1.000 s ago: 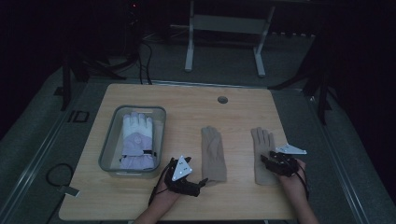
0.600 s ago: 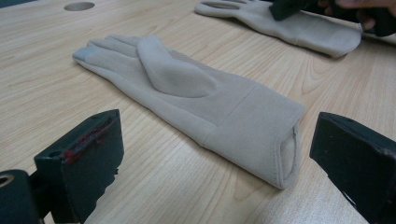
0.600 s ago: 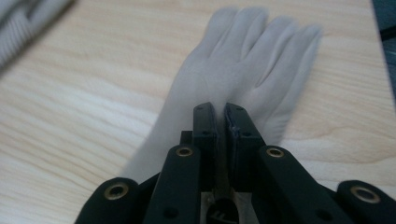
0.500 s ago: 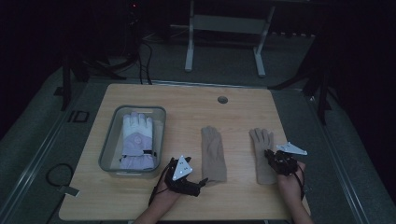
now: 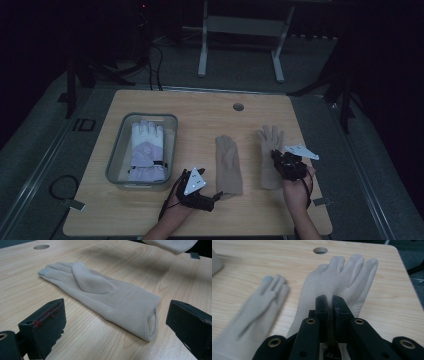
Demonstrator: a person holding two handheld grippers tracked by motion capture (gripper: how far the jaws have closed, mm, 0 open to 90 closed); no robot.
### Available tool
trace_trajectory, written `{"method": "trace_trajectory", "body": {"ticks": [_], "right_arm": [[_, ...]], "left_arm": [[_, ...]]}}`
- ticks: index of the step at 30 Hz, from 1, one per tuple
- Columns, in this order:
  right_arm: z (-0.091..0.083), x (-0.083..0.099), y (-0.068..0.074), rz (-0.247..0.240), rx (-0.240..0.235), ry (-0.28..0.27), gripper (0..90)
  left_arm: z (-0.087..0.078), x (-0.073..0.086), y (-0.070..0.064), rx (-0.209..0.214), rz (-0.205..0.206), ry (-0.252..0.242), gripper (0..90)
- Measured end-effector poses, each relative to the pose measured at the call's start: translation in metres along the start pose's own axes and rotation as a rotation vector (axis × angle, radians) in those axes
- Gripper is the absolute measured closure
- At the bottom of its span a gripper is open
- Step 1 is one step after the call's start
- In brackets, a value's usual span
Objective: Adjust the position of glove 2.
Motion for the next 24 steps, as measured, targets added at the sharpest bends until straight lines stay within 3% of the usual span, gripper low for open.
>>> {"method": "trace_trajectory", "body": {"ticks": [3,6,9,14,17,24], "right_arm": [[0.004,-0.004,0.018,0.002,-0.029,-0.005,83.7],[0.010,-0.008,0.039,-0.001,-0.063,-0.006,83.7],[0.016,-0.011,0.058,-0.002,-0.091,-0.008,83.7],[0.026,-0.011,0.088,0.002,-0.131,-0.001,83.6],[0.036,-0.007,0.102,0.017,-0.144,0.017,83.6],[0.047,-0.001,0.119,0.030,-0.152,0.043,83.6]], "left_arm": [[-0.002,-0.002,0.001,-0.006,0.001,-0.012,2.9],[-0.005,-0.006,0.003,-0.041,-0.001,-0.038,2.4],[-0.009,-0.010,0.004,-0.031,-0.031,-0.066,2.0],[-0.013,-0.012,0.004,-0.042,-0.017,-0.078,1.9],[-0.015,-0.015,0.005,-0.052,-0.014,-0.094,1.9],[-0.017,-0.015,0.006,-0.047,-0.027,-0.093,1.9]]}}
Point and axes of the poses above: each handheld gripper's, and its own axes: z roughly forward along the jaws, x roughly out of its underside, y roughly to its left, the point moved 8 cm from there along z, roughly forward along the jaws, and after that the axes turned 6 degrees about -x, right-handed, at the moved point
